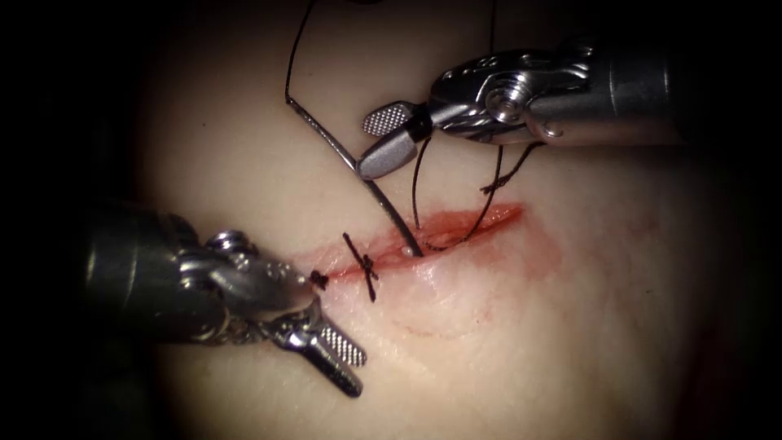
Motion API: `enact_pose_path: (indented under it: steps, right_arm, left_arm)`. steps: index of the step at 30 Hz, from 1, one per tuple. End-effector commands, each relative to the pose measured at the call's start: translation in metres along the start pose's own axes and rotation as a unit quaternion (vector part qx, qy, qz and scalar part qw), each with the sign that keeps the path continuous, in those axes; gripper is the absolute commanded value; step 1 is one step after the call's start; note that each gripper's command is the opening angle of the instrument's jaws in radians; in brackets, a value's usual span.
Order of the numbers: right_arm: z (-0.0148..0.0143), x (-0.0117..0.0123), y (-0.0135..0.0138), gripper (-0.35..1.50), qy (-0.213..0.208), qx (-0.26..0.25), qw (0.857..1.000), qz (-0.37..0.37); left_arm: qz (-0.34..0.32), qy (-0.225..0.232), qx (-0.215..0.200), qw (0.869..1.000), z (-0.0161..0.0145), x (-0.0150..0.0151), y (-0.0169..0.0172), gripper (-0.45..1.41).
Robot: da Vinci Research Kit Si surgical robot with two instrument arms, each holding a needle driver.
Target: Wound Closure
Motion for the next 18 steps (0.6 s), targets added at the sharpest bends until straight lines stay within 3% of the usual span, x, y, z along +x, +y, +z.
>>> enact_pose_path:
  steps: [1,6,13,15,18]
  right_arm:
    - [0.0006,0.0004,0.0009,0.96,-0.002,0.003,1.000,-0.003]
    - [0.0010,0.0009,0.0021,0.89,-0.018,0.022,1.000,-0.006]
    - [0.0036,0.0047,0.0050,0.88,-0.013,0.025,0.999,-0.015]
    - [0.0038,0.0050,0.0050,0.93,-0.010,0.029,0.999,-0.011]
    - [0.0043,0.0054,0.0046,0.86,-0.008,0.045,0.999,0.008]
  left_arm:
    - [0.000,0.000,0.000,1.000,0.0006,0.0001,-0.0004,0.37]
    - [0.000,0.000,0.000,1.000,0.0006,0.0001,-0.0004,0.37]
    - [0.000,-0.001,-0.001,1.000,0.0004,0.0001,-0.0003,0.34]
    - [0.000,-0.001,-0.001,1.000,0.0004,0.0001,-0.0003,0.34]
    - [0.000,-0.001,-0.001,1.000,0.0004,0.0001,-0.0003,0.34]
